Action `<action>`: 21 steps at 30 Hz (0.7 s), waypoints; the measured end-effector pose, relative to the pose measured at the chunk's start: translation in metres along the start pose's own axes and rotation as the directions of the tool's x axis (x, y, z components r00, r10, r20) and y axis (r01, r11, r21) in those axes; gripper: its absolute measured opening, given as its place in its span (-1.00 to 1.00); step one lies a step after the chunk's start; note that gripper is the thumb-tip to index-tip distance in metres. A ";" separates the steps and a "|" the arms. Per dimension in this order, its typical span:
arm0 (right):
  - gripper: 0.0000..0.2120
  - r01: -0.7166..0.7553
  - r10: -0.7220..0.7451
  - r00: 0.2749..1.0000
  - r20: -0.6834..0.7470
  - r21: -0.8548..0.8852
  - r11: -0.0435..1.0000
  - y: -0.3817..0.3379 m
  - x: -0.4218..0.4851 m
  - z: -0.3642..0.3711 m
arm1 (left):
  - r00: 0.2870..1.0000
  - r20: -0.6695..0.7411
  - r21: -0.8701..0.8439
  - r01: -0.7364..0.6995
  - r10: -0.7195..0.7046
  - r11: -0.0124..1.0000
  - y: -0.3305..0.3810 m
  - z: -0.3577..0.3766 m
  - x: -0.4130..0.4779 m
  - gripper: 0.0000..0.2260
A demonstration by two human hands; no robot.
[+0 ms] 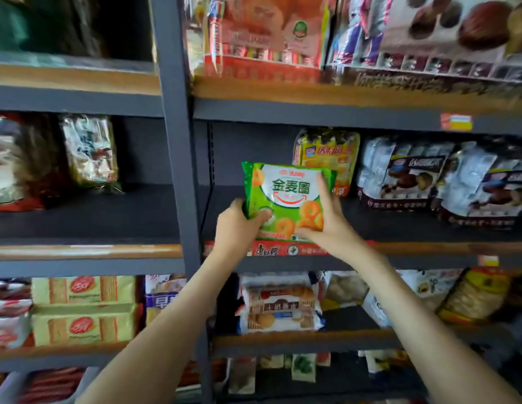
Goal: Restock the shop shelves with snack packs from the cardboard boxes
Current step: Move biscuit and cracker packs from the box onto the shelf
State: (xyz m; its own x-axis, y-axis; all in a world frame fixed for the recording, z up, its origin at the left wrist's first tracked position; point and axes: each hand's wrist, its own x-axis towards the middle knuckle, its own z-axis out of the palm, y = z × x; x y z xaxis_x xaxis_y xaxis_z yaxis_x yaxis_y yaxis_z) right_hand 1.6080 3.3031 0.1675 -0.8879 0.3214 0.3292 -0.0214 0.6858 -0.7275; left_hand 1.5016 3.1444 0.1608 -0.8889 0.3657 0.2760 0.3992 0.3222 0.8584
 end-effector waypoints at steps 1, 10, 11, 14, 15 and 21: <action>0.06 0.020 -0.019 0.999 0.033 -0.025 0.999 0.004 0.017 0.001 | 0.999 -0.036 0.021 0.021 -0.020 1.000 -0.002 0.004 0.010 -0.70; 0.16 0.031 0.007 0.974 0.227 -0.164 0.986 0.045 0.150 0.050 | 0.962 -0.177 0.227 0.243 -0.206 0.943 -0.037 0.021 0.129 -0.63; 0.16 0.013 0.023 0.973 0.231 -0.151 0.988 0.046 0.160 0.055 | 0.963 -0.179 0.238 0.241 -0.202 0.941 -0.038 0.021 0.141 -0.60; 0.13 -0.003 0.025 0.979 0.201 -0.107 0.994 0.044 0.192 0.068 | 0.972 -0.183 0.357 0.206 -0.148 0.911 -0.044 0.033 0.162 -0.34; 0.13 0.006 0.015 0.984 0.176 -0.116 0.993 0.042 0.201 0.072 | 0.979 -0.161 0.442 0.185 -0.126 0.877 -0.045 0.039 0.166 -0.25; 0.17 0.069 -0.046 0.996 0.071 -0.370 0.926 0.059 0.238 0.093 | 0.997 -0.010 0.700 0.062 -0.077 0.711 -0.066 0.054 0.186 -0.19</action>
State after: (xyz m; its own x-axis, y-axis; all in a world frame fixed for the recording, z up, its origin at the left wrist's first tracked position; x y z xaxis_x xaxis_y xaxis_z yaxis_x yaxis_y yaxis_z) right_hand 1.3525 3.3591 0.1473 -0.9162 0.2423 0.3193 0.0886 0.8993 -0.4283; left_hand 1.3219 3.2381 0.1317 -0.9191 0.3313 0.2132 0.3865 0.8632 0.3247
